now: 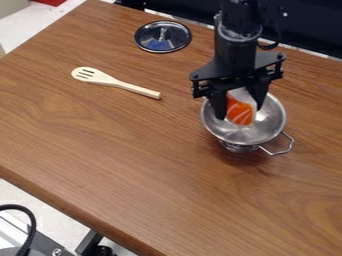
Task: Picked up the salmon and put it in the silver collinder
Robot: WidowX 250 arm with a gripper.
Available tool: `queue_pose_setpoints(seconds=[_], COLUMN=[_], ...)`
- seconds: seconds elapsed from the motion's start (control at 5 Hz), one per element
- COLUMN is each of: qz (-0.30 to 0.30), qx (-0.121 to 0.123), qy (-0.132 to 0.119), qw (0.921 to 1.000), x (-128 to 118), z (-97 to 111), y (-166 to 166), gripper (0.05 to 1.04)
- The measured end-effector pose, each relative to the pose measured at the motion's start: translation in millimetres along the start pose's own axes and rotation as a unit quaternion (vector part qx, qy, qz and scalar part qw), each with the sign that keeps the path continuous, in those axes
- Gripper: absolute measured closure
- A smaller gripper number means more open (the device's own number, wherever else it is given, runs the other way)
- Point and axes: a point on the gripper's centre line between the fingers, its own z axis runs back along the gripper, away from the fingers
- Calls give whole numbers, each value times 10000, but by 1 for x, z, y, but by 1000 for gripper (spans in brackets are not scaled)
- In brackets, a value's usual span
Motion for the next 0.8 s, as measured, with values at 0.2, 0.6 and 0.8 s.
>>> queue_pose_setpoints(seconds=[0.2, 0.6, 0.8], qz=[35, 25, 34], qx=[74, 72, 86], qy=[-1, -87, -99], qw=[10000, 9999, 9999], x=[2, 3, 3], z=[-6, -7, -11], y=[-1, -3, -3], gripper=[468, 468, 468])
